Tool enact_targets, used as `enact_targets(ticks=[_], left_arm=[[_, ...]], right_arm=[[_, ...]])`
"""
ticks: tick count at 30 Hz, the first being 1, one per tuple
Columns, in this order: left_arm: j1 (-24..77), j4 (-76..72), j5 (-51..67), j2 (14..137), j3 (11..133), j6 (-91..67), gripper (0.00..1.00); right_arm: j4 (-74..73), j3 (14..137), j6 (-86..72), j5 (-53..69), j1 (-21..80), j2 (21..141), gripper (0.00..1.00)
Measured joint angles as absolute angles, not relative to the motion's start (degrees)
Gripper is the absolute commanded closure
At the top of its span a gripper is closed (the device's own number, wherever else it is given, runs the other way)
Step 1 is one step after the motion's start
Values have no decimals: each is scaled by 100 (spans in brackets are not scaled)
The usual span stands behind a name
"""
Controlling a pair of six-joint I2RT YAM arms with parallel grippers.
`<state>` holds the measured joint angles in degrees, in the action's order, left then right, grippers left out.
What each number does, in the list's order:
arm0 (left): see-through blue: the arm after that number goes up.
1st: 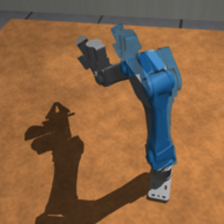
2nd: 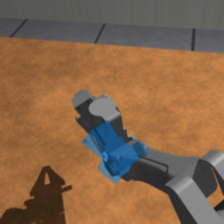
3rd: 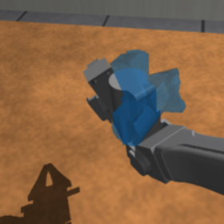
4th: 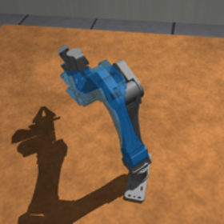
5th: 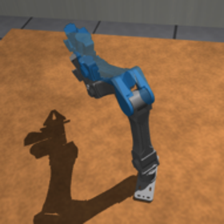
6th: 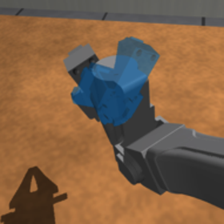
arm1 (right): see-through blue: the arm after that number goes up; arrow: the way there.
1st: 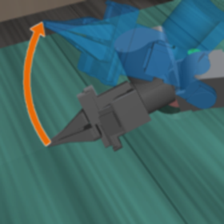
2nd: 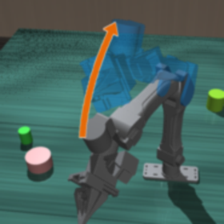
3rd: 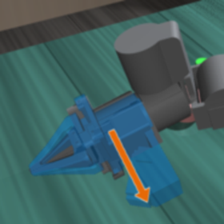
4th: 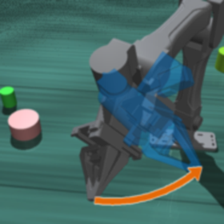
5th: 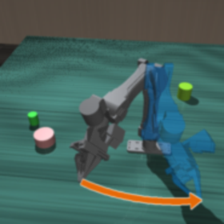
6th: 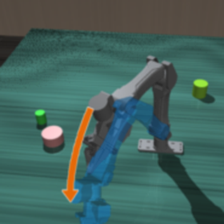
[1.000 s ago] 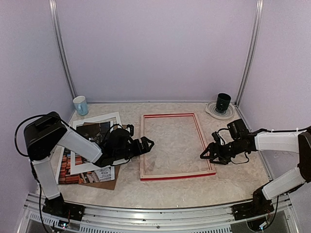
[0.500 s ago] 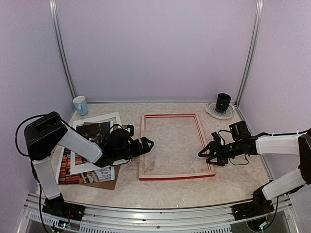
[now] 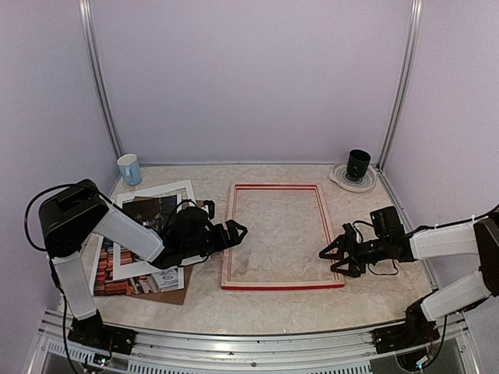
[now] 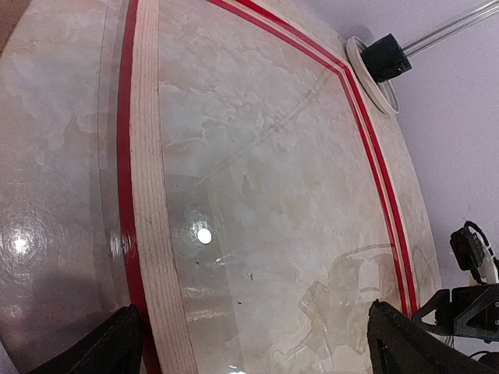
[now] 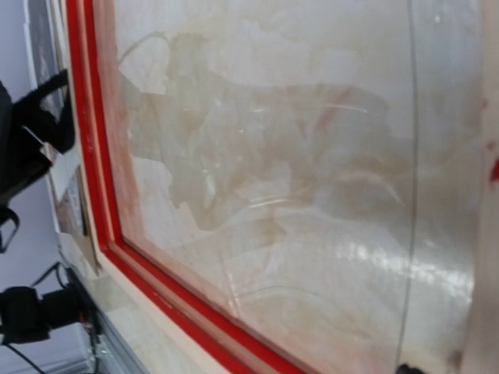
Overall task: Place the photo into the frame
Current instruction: Pick up the glass panel from the frame body.
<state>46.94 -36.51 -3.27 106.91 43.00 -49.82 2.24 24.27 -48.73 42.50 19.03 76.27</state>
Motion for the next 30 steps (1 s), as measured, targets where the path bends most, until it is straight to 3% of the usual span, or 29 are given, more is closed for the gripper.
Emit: enact_targets(ticks=[9,30], left_arm=[[4694,-3686,-318,10694,4283,-4991,1],[4694,-3752,-303,10702,4250,-5037,1]], right_arm=[[766,2263,-5430,4449,1894,7627,20],[231,3096,-4952,4077,2139,8462,18]])
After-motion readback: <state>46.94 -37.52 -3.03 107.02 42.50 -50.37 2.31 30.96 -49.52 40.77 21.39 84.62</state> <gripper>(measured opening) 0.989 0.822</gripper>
